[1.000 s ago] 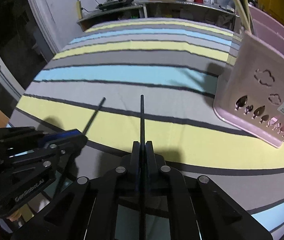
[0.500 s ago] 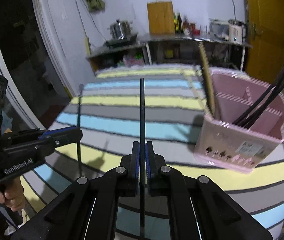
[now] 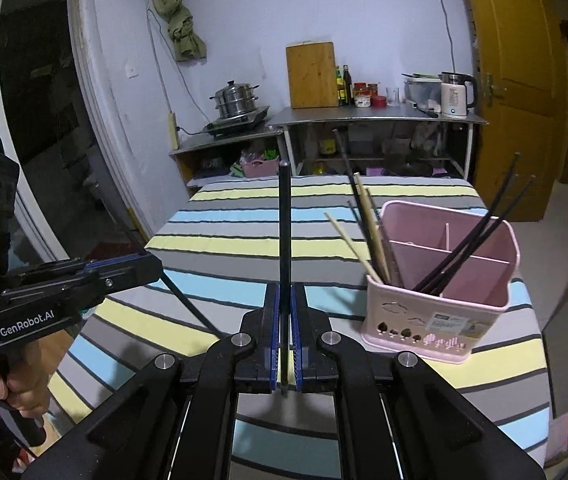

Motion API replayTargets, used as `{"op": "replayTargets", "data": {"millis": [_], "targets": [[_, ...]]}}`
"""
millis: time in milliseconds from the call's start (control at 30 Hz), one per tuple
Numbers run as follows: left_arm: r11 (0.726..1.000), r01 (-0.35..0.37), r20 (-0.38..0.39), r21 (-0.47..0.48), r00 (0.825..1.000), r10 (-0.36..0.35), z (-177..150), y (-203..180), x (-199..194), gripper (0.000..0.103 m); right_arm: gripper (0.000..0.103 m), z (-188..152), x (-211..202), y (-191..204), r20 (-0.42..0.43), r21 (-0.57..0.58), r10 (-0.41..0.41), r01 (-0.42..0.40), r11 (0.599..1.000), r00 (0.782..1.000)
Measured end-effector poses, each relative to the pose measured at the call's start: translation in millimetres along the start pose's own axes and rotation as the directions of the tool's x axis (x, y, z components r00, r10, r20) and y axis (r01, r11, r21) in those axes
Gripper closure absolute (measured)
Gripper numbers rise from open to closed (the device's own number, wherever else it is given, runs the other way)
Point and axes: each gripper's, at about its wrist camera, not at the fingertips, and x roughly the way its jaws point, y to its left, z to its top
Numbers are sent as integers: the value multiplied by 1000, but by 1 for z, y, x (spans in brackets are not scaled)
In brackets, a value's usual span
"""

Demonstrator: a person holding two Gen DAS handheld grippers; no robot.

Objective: Organize utensils
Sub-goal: 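Lower the black chopsticks in both grippers down into the pink holder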

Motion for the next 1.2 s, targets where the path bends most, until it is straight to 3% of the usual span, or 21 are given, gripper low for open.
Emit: {"op": "replayTargets", "data": {"millis": [500, 867, 1033, 1200], "targets": [[994, 101, -33, 41, 994, -100, 24, -35, 21, 98, 98, 4, -33, -33, 55, 63, -76, 73, 995, 996], [983, 156, 79, 96, 983, -164, 90, -72, 20, 98, 98, 49, -82, -74, 222, 140, -178, 150, 979, 959], [984, 145, 106, 107, 982, -156, 112, -77, 32, 98, 98, 66, -83, -83, 263, 158, -197, 159, 975, 944], [984, 136, 87, 117, 985, -147, 114, -80, 56, 98, 98, 70, -65, -89, 253, 161, -207, 170, 972, 945]]}}
